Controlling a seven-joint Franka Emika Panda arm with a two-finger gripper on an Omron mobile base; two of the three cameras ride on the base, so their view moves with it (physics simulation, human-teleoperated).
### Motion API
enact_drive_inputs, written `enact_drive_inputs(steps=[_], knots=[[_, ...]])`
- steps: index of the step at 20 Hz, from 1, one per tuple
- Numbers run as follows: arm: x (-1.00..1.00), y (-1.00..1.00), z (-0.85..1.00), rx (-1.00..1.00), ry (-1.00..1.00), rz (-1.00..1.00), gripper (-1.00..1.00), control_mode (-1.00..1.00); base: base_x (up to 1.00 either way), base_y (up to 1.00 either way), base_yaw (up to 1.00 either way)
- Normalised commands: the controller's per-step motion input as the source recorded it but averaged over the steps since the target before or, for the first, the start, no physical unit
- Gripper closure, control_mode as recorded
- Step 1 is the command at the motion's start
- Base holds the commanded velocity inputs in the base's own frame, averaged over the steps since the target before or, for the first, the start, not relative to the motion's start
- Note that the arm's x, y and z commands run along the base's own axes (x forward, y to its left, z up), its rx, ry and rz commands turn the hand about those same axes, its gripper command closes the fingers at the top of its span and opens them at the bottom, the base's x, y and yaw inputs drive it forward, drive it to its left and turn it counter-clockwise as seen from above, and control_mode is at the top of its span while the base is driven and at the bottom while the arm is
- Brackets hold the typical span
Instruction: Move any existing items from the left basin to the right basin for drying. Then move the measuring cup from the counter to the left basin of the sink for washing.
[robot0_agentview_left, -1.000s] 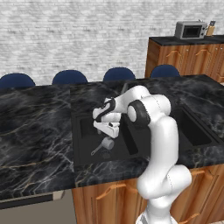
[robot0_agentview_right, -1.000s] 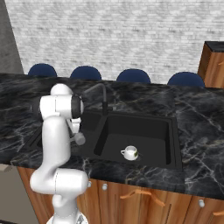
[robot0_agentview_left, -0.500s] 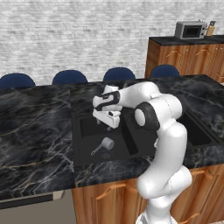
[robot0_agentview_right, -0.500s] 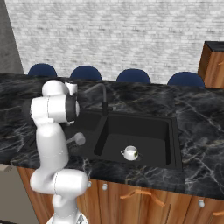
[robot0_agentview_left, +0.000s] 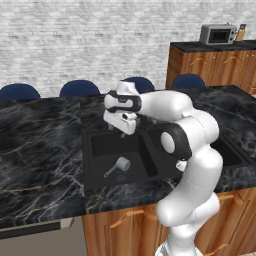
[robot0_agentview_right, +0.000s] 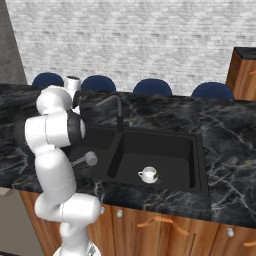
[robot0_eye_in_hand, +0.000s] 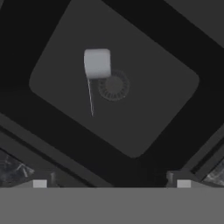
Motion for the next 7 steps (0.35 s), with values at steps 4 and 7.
enact_drive_inputs(steps=[4,7], knots=[[-0.25,0.35,0.86,-0.05,0.00,-0.01,-1.00,-1.00,0.00,0.00,0.00],[-0.39,0.34,0.69,-0.03,0.00,0.00,-1.00,-1.00,0.00,0.00,0.00]])
